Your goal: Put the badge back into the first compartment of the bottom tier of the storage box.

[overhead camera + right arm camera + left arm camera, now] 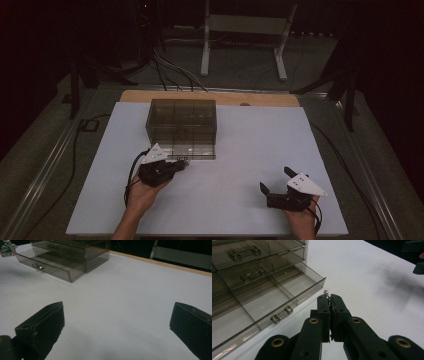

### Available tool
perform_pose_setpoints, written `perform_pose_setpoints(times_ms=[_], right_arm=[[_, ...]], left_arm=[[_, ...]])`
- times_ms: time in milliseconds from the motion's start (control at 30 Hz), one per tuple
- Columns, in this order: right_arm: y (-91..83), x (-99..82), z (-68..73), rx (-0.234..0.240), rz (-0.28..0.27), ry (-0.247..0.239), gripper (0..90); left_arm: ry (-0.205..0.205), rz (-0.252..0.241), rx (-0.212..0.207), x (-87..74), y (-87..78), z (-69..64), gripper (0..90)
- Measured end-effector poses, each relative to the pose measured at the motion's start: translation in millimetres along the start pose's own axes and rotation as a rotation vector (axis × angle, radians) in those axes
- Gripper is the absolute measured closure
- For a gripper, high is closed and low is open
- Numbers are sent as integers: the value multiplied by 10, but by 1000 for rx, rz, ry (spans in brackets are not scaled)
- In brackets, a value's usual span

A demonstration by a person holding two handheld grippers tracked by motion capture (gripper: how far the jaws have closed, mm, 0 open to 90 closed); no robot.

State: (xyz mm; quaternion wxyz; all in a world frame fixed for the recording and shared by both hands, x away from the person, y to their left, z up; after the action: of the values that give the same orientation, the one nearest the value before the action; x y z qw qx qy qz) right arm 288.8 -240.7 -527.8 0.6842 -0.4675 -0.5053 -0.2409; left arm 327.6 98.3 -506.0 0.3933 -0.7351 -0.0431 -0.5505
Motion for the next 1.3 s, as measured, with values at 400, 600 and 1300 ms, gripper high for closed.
perform_pose_setpoints(times_ms=[400,600,1300], right_arm=[[2,-1,0,0,1,0,0],[1,-1,-1,0,1,0,0],[2,0,-2,-2,-1,0,0]], left_arm=[[-13,-9,13,24,-23,61,886],[-16,-14,21,41,-39,92,886],[-27,-20,56,95,-72,224,886]])
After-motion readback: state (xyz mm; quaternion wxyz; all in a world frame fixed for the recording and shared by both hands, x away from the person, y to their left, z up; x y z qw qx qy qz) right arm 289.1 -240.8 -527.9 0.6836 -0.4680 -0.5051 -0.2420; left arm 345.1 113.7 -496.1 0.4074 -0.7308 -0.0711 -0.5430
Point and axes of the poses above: each handheld gripper's, and its own axes: y roughly forward along the jaws, x roughly out of its top, z roughly to its left, the point moved 7 cm from there along y, roughly forward along the jaws, and after that the axes turned 6 degrees about y, right-handed, at the moved point
